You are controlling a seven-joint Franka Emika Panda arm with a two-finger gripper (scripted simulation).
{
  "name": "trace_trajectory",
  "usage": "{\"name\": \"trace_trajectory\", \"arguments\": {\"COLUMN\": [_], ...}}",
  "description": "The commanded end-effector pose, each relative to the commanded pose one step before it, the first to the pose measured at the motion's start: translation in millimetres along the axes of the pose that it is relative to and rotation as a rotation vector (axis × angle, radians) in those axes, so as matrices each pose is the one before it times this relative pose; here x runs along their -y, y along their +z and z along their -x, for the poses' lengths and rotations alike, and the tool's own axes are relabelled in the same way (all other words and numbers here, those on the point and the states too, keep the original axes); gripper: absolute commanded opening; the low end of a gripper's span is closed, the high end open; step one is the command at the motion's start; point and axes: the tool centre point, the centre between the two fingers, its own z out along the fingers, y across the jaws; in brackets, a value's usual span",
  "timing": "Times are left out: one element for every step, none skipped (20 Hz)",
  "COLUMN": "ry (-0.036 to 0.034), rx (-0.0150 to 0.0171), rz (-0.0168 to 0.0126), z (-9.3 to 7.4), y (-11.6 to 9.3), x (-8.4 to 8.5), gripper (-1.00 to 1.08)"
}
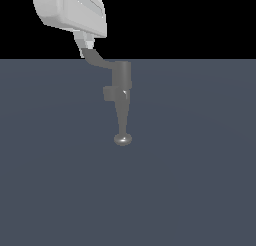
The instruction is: Turn on the faucet by rotating a designated handle.
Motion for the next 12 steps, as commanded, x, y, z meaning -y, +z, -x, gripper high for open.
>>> {"name": "trace_trajectory", "arguments": {"ry": [0.00382,0.0,-0.00054,0.0,0.0,-0.00386,0.0,0.00041,0.0,0.0,0.00059,0.0], "rx": [-0.00163,0.0,-0.00006,0.0,0.0,0.00088,0.0,-0.00006,0.0,0.0,-0.00011,0.0], "rz": [0.0032,0.0,0.00042,0.0,0.0,-0.00349,0.0,0.00055,0.0,0.0,0.00077,0.0], "z": [-8.93,-2.54,-2.28,-2.55,0.0,4.77,-5.57,-5.76,-5.63,-5.66,-5.91,-5.71], "y": [0.13,-0.08,0.11,-0.09,0.0,-0.52,-0.07,0.18,-0.08,-0.08,0.28,-0.08], "x": [-7.33,-2.63,-2.6,-2.64,0.0,3.07,-0.22,0.01,-0.22,-0.21,0.11,-0.21], "gripper": [-1.0,-1.0,-1.0,-1.0,-1.0,-1.0,-1.0,-1.0,-1.0,-1.0,-1.0,-1.0]}}
